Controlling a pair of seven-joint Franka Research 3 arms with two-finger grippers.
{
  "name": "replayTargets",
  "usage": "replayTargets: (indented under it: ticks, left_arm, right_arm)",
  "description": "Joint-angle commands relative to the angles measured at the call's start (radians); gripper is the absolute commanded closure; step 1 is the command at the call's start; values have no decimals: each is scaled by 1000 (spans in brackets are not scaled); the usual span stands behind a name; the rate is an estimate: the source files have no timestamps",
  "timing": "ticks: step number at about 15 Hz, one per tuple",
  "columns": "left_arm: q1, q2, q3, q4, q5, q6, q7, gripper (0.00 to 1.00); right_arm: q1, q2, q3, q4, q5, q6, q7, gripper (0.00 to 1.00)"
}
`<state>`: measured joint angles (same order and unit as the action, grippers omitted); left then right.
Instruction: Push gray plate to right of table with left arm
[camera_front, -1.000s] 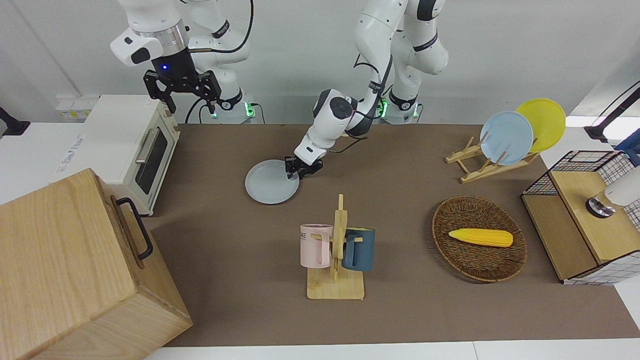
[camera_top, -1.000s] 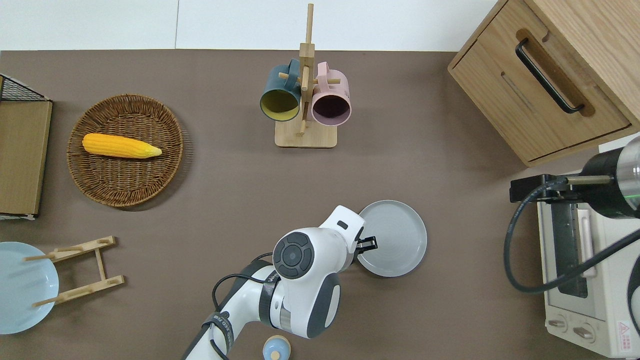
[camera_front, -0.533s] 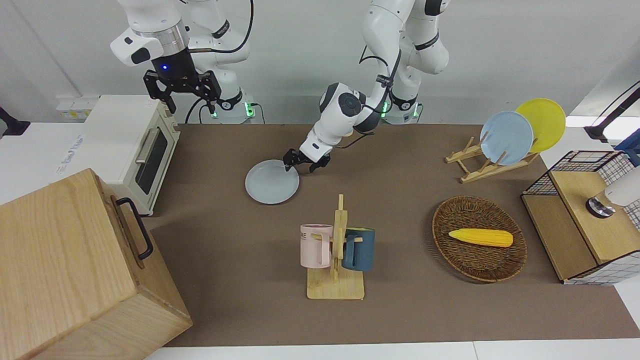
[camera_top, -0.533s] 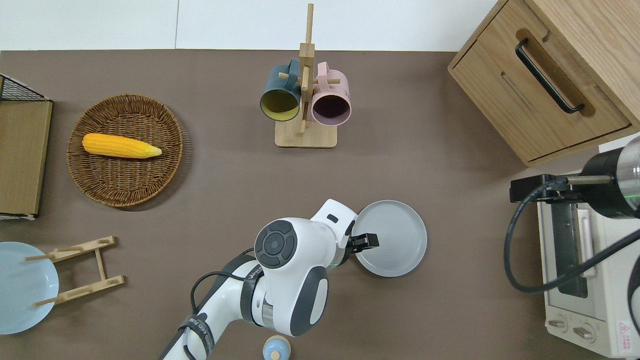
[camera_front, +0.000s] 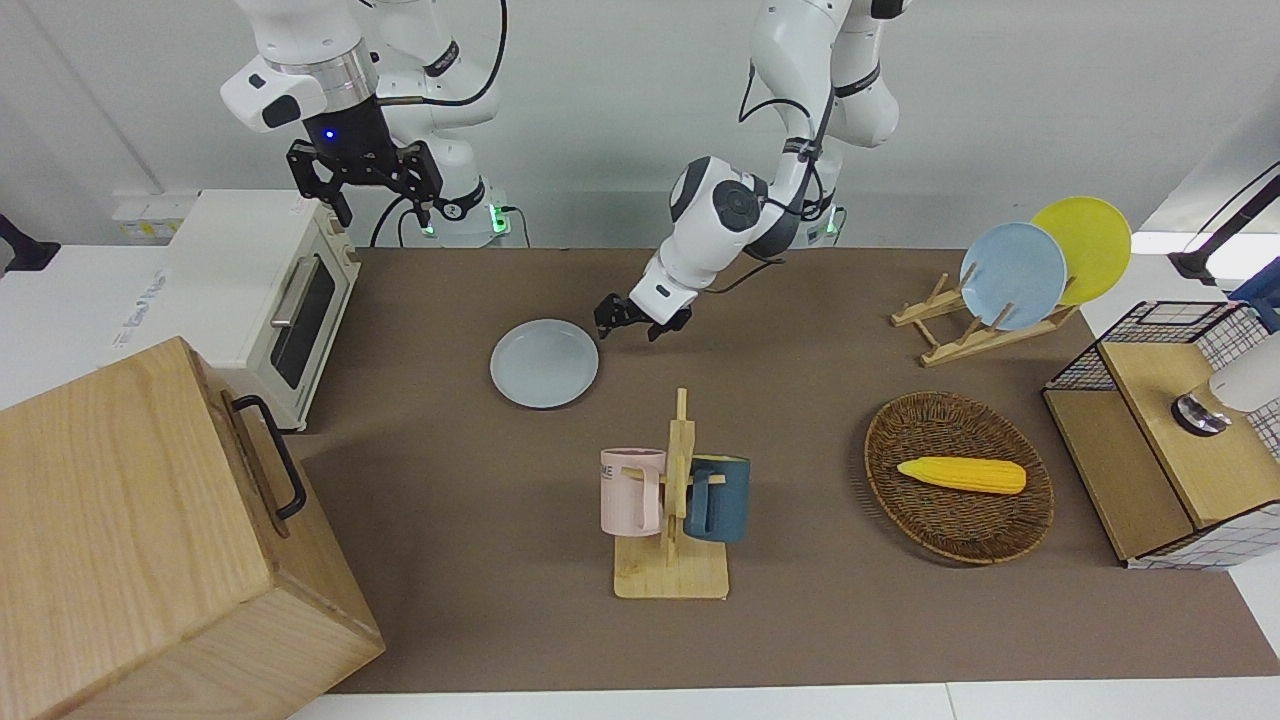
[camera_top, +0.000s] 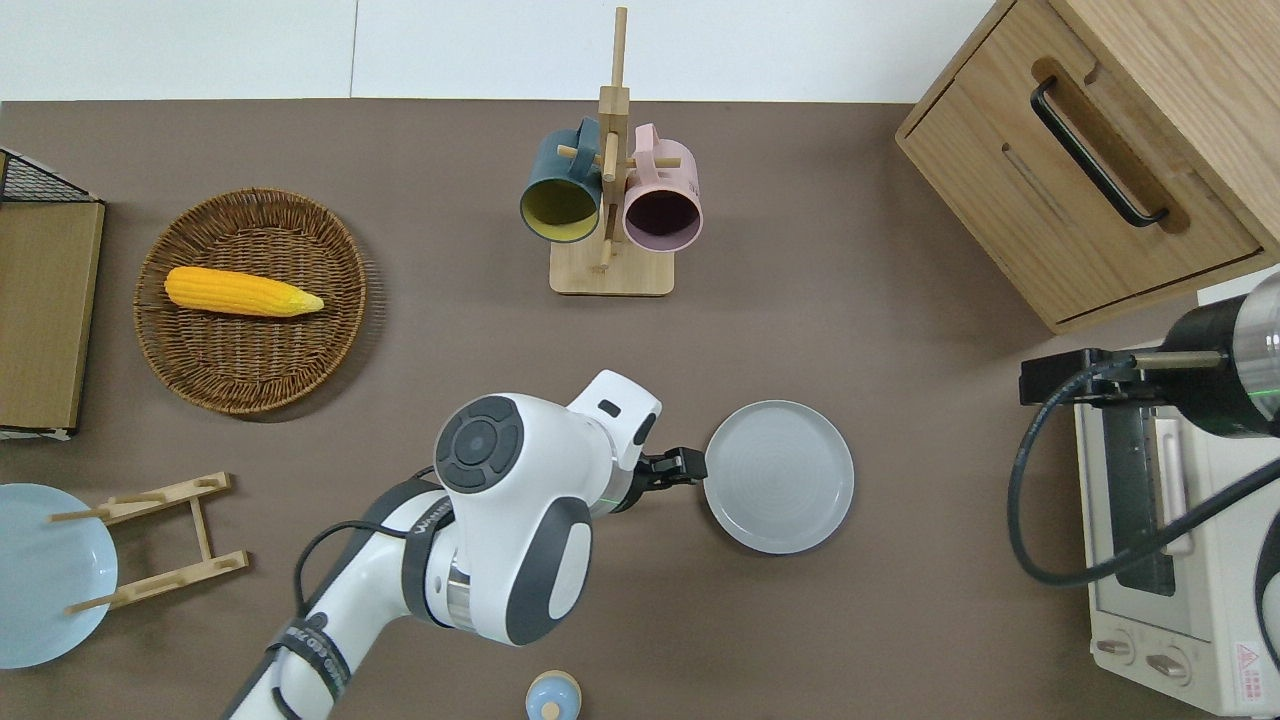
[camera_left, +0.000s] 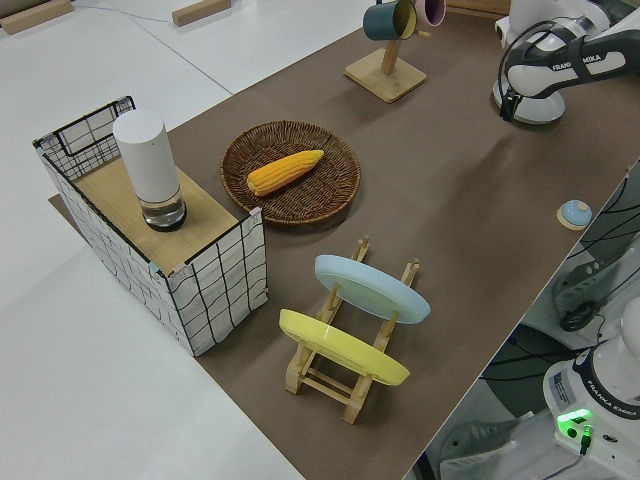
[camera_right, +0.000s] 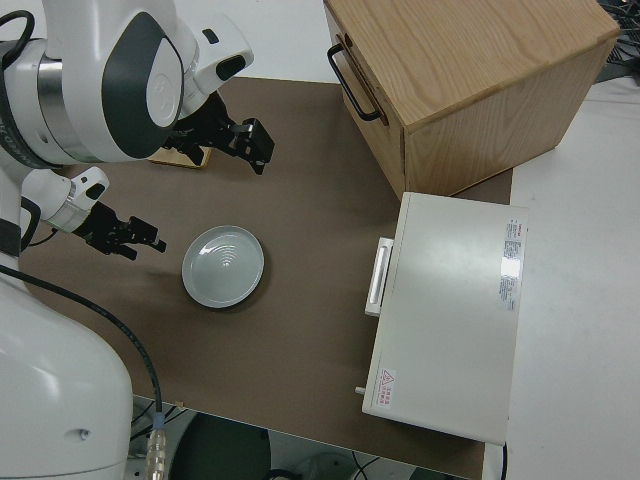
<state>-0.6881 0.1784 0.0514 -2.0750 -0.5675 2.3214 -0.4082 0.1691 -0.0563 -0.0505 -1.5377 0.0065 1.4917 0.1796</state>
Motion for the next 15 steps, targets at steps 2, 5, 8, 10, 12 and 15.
replayTargets:
  ticks: [2, 5, 8, 10, 12, 15]
  left_arm:
    - [140, -123, -8, -20, 145, -180, 14, 7]
    - [211, -169, -7, -13, 221, -276, 25, 7]
    - [297, -194, -13, 4, 273, -353, 90, 7]
    - [346, -204, -13, 27, 299, -402, 127, 7]
    - [386, -208, -13, 62, 357, -448, 138, 7]
    - [432, -221, -2, 119, 422, -525, 178, 7]
  right_arm:
    - [6, 4, -5, 10, 0, -11, -2, 5]
    - [6, 6, -5, 10, 0, -11, -2, 5]
    - [6, 6, -5, 10, 0, -11, -2, 5]
    - [6, 4, -5, 10, 0, -11, -2, 5]
    - [6, 6, -5, 10, 0, -11, -2, 5]
    - [6, 6, -5, 10, 0, -11, -2, 5]
